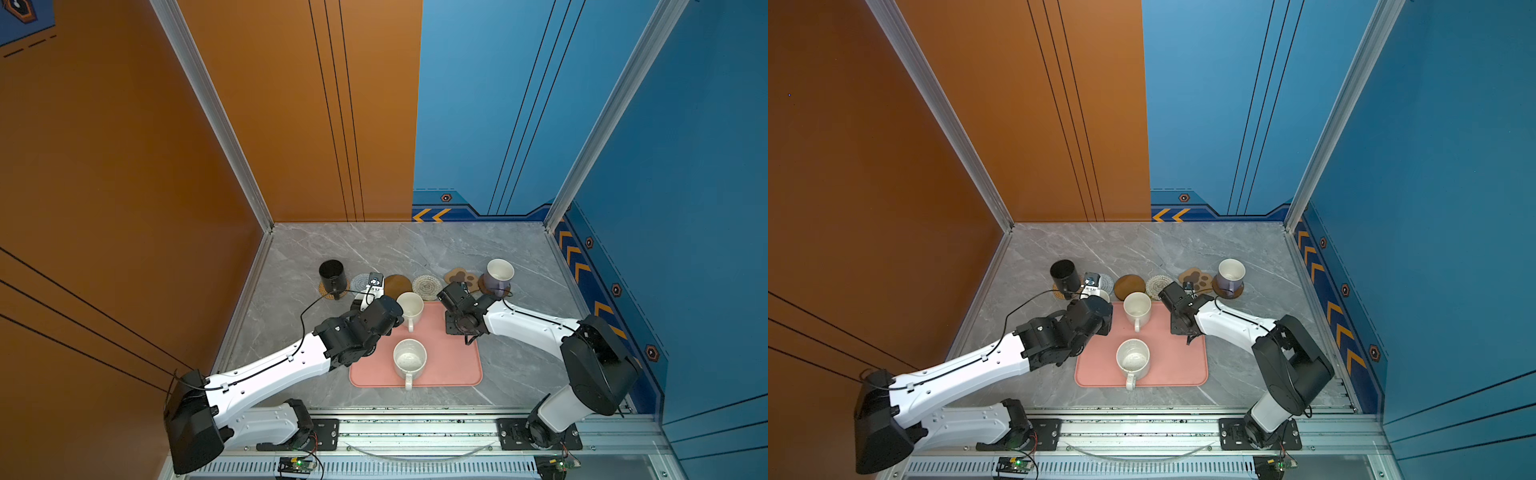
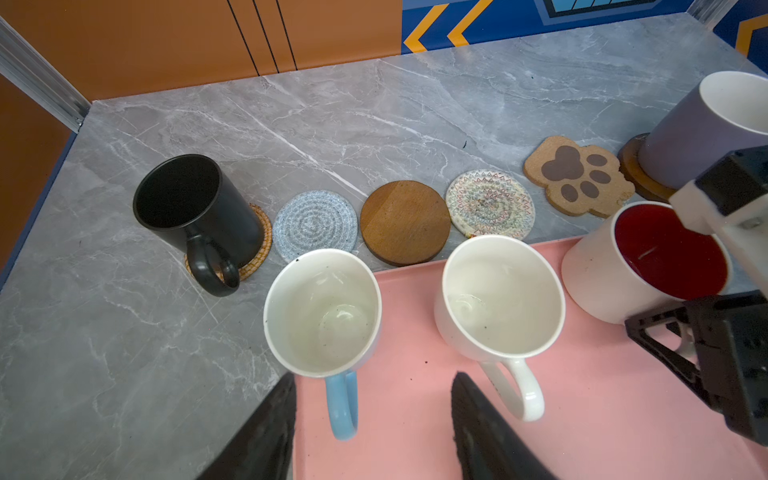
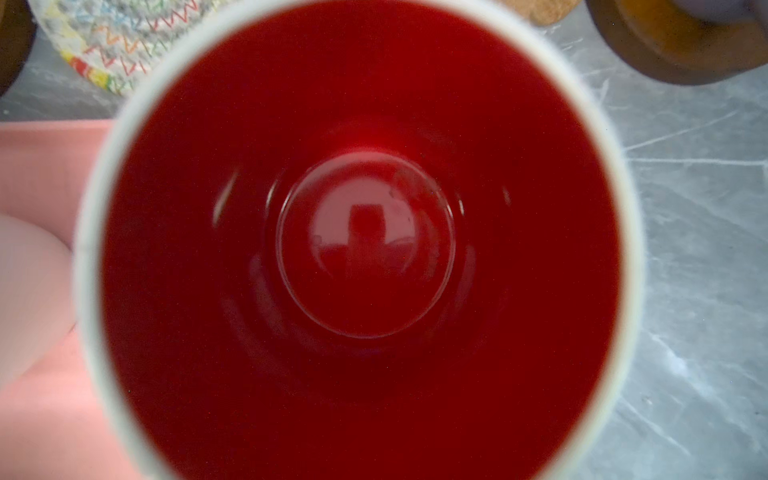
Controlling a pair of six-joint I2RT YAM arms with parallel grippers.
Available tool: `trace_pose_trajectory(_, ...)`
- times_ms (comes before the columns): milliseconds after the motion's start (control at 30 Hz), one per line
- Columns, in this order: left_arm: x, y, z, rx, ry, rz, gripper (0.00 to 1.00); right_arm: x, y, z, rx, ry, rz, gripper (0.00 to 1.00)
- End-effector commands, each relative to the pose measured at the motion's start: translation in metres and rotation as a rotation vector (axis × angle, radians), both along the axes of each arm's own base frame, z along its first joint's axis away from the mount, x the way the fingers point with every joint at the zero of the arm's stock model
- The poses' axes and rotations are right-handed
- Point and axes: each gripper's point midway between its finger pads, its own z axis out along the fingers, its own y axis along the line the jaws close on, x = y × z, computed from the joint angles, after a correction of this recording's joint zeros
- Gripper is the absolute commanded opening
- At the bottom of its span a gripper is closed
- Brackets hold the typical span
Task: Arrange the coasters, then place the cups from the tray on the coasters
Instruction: 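Lower the right gripper into the red-lined white mug, then close the right gripper on the red-lined mug rim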
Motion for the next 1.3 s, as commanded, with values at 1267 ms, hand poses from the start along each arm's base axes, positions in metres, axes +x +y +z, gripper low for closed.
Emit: trace_pose_trajectory(1267, 0.001, 0.009, 0.002, -0.035, -0.015, 0.044, 0.59, 0.022, -0.02, 0.061, -0.063, -0.138, 0.064, 0.0)
